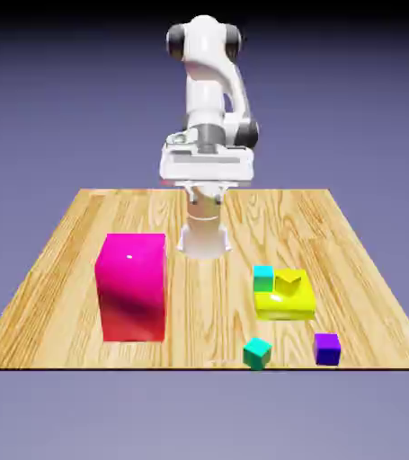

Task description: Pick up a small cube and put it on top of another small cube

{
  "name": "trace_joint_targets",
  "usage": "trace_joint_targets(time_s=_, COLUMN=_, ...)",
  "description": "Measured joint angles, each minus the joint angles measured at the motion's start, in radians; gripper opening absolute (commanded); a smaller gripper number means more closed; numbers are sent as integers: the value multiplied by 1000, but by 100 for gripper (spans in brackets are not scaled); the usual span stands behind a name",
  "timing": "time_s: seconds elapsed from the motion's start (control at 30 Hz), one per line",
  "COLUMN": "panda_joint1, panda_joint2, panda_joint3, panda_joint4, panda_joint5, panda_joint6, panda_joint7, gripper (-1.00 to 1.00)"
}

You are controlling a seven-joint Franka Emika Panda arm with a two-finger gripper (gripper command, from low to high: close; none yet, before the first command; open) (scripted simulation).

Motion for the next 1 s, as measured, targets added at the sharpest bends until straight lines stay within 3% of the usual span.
trace_joint_targets(time_s=0.9, panda_joint1=929, panda_joint2=979, panda_joint3=-407, panda_joint4=515, panda_joint5=67, panda_joint6=-114, panda_joint7=623, gripper=0)
trace_joint_targets(time_s=1.0, panda_joint1=927, panda_joint2=1037, panda_joint3=-394, panda_joint4=544, panda_joint5=78, panda_joint6=-96, panda_joint7=631, gripper=0)
